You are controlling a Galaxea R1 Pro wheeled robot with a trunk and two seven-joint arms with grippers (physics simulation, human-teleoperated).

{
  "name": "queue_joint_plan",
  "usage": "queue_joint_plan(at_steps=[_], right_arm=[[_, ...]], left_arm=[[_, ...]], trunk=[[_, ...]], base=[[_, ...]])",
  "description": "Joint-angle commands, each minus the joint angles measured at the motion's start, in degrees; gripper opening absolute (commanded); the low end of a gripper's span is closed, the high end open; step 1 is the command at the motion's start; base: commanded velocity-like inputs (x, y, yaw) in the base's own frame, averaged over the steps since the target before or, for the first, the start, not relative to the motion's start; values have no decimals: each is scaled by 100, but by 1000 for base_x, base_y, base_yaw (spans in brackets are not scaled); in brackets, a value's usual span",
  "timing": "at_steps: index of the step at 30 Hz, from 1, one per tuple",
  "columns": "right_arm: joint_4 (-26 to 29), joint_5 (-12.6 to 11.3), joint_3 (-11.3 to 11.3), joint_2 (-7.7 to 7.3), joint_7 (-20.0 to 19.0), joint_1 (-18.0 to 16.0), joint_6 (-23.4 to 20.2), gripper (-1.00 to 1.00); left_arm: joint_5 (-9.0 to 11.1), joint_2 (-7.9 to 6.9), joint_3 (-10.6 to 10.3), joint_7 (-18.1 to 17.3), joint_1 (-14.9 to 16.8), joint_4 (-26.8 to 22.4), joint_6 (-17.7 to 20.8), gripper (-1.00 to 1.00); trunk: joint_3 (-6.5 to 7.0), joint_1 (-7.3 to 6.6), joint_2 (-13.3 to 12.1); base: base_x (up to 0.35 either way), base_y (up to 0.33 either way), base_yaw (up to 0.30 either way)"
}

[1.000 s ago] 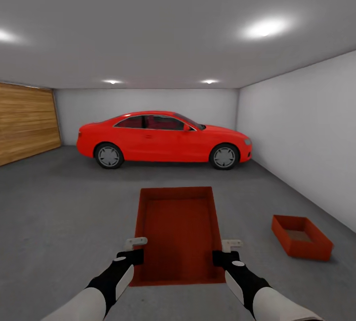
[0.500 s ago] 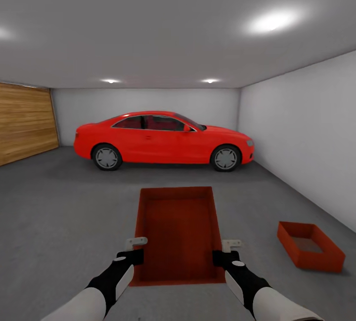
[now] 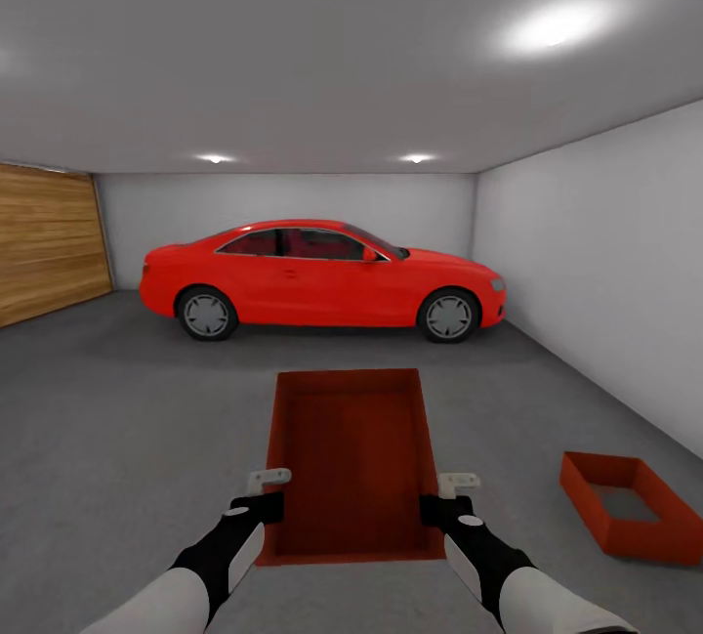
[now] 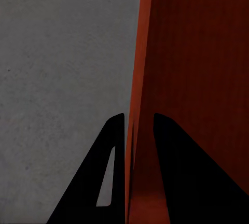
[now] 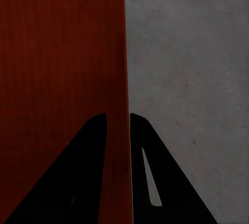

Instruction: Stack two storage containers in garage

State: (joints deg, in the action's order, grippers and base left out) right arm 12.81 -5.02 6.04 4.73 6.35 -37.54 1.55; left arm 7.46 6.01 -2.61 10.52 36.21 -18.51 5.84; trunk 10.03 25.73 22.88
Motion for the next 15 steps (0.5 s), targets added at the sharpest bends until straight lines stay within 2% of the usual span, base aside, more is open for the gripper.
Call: queue_joint_plan(at_steps=[1,15], right_arm=[[-19,-52,-15,-7,51,1,21,-100],[-18,-52,-15,-7,51,1,21,-100]], left_arm=[[-69,-187,94,152,3,-92,-154,-100],[-69,-187,95,152,3,-92,-154,-100]], trunk=[[-3,5,4],[-3,5,4]], base=[[322,0,0],[322,0,0]])
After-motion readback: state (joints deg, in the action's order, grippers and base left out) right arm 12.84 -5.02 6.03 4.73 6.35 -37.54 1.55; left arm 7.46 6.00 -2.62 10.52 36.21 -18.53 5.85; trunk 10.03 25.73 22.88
